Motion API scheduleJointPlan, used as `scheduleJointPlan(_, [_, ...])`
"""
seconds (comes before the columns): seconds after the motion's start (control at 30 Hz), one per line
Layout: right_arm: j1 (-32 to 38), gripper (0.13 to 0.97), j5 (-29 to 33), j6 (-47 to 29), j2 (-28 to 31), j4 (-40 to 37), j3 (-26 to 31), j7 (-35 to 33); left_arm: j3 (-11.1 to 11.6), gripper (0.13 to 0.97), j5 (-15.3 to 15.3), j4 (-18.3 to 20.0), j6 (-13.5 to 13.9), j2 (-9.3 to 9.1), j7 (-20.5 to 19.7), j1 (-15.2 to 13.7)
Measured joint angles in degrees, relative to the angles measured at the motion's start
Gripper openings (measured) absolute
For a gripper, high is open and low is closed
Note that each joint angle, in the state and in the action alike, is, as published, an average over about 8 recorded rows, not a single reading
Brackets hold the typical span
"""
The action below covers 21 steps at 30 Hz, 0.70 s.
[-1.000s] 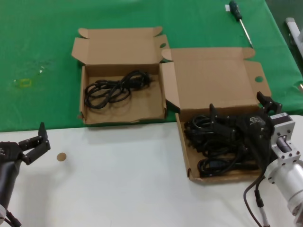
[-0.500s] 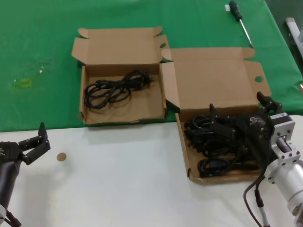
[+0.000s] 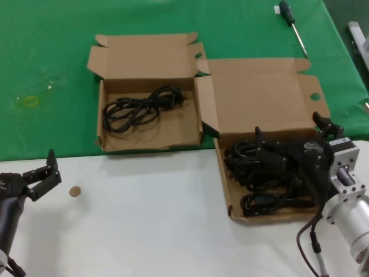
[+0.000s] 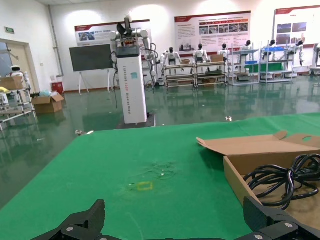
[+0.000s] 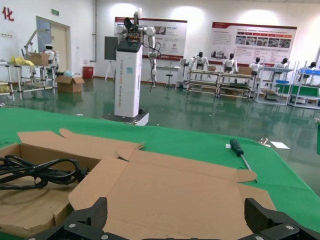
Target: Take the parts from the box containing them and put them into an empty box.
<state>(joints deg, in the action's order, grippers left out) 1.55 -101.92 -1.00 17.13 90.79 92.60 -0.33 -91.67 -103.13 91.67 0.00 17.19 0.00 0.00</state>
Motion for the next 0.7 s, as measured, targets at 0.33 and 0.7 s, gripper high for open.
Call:
scheduleJointPlan(0.33, [0.00,0.966,0.00,0.00,0.00,0.00,0.00,0.00,0.00,0.966,0.00,0.00,0.00,0.00,0.00,0.00])
scheduleJointPlan(0.7, [0.00,0.966,0.00,0.00,0.00,0.00,0.00,0.00,0.00,0.966,0.00,0.00,0.00,0.00,0.00,0.00])
